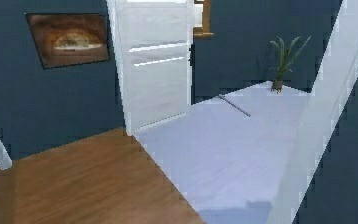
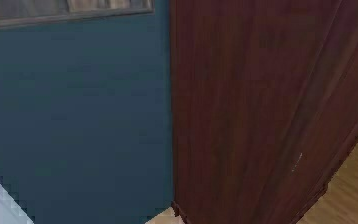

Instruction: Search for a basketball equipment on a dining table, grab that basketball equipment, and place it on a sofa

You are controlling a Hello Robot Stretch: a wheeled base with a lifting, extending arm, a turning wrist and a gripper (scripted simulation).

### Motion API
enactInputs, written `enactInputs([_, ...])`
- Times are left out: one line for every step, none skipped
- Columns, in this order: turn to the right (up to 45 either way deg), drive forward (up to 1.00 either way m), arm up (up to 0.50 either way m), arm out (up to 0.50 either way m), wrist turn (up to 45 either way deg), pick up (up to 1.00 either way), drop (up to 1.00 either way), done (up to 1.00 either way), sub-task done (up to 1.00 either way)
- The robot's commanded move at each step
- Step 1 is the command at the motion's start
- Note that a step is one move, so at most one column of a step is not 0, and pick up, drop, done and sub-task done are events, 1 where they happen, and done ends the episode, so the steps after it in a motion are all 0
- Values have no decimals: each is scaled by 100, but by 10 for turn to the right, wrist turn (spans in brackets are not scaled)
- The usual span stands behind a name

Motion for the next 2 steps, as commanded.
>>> enactInputs([30, 0, 0, 0, 0, 0, 0, 0, 0])
enactInputs([-450, 0, 0, 0, 0, 0, 0, 0, 0])
